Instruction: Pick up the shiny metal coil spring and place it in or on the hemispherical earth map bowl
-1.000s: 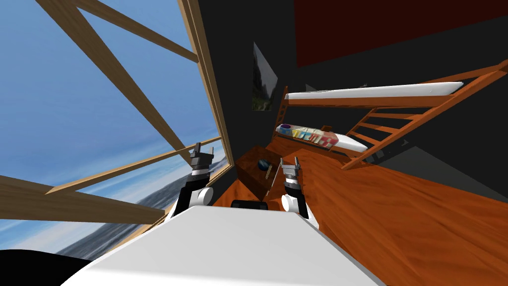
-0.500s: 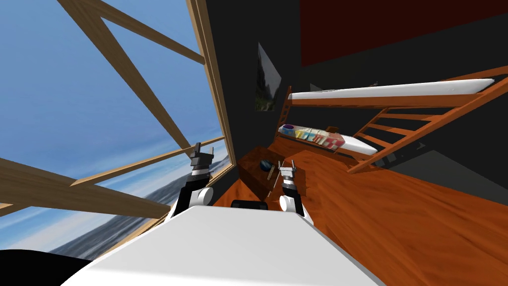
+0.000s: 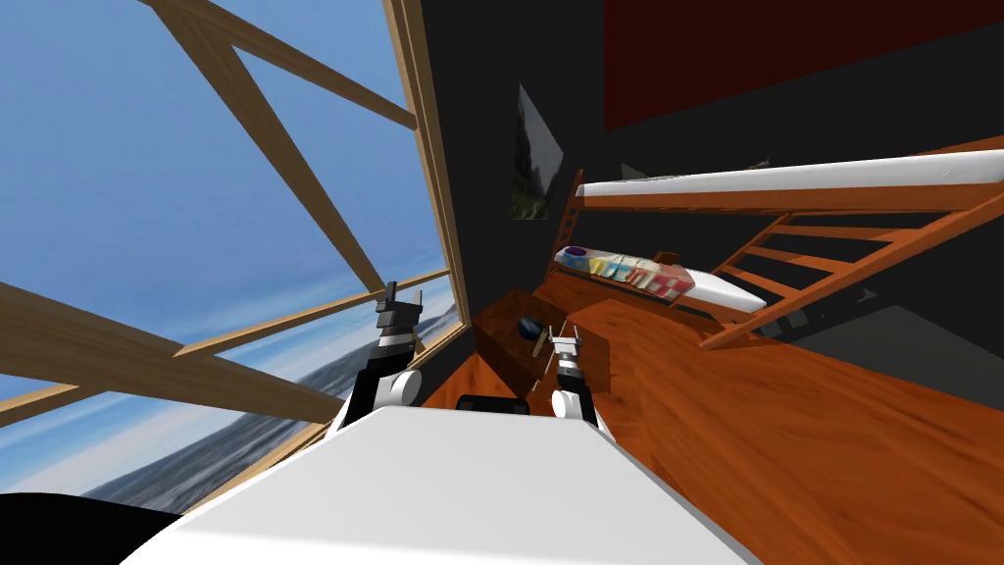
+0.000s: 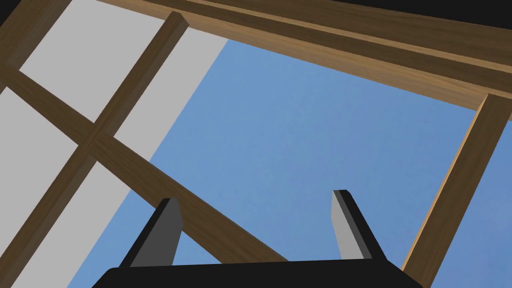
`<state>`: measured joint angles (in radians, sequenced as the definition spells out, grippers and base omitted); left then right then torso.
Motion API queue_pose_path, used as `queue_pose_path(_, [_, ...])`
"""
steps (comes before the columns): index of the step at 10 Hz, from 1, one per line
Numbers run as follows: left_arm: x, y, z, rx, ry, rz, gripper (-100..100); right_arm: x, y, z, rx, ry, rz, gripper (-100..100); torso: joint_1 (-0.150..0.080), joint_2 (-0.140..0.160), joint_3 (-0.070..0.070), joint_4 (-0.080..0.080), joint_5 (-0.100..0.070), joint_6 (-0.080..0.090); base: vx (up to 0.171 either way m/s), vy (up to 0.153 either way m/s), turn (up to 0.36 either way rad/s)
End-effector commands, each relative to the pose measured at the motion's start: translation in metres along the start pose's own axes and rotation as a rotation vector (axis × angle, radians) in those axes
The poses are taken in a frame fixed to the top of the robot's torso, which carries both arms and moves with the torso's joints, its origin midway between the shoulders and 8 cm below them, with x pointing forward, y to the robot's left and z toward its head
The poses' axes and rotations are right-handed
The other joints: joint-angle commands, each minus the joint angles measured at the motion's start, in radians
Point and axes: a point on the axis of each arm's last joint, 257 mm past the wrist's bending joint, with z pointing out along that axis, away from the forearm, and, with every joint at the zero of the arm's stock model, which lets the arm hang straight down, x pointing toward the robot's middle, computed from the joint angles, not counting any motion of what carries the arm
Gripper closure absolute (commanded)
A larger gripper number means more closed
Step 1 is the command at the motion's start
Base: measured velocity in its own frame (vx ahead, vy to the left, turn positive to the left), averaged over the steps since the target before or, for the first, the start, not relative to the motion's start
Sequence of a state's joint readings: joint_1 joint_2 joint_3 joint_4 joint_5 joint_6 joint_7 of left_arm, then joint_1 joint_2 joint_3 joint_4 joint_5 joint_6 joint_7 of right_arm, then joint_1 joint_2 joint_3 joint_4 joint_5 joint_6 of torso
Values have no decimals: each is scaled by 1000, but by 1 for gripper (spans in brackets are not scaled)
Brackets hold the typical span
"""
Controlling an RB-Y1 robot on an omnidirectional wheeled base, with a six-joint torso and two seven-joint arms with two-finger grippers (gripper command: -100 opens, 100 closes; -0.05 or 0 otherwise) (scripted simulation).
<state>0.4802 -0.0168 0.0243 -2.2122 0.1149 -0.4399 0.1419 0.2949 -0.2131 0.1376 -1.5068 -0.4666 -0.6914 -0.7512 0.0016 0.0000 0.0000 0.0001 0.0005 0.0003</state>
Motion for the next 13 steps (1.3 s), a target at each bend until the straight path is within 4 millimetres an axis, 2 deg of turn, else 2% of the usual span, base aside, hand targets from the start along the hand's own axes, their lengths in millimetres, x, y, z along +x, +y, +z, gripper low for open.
queue_pose_path(1, [0,0,0,0,0,0,0,-18,-10,-3,10,-51,86,-100,0,0,0,0,0,0,10,43,95])
queue_pose_path(2, [0,0,0,0,0,0,0,-27,-13,-7,17,-69,94,-100,1,0,0,0,0,0,11,27,37])
queue_pose_path(4, [0,0,0,0,0,0,0,-57,-24,-16,25,-143,186,-100,0,-1,0,0,0,0,10,23,92])
queue_pose_path(5, [0,0,0,0,0,0,0,-61,-25,-18,27,-151,193,-100,0,0,0,0,0,0,6,21,31])
queue_pose_path(6, [0,0,0,0,0,0,0,-75,-29,-22,26,-186,241,-100,-1,0,0,0,0,0,9,21,47])
queue_pose_path(7, [0,0,0,0,0,0,0,-77,-30,-24,28,-192,239,-100,-1,0,0,0,0,0,7,15,27])
queue_pose_path(9, [0,0,0,0,0,0,0,-102,-38,-32,23,-258,324,-100,-1,0,0,0,0,0,12,19,73])
queue_pose_path(11, [0,0,0,0,0,0,0,-108,-39,-36,26,-272,322,-100,-1,0,0,0,0,0,11,11,1])
queue_pose_path(13, [0,0,0,0,0,0,0,-122,-43,-43,23,-310,360,-100,-1,0,0,0,0,0,9,8,37])
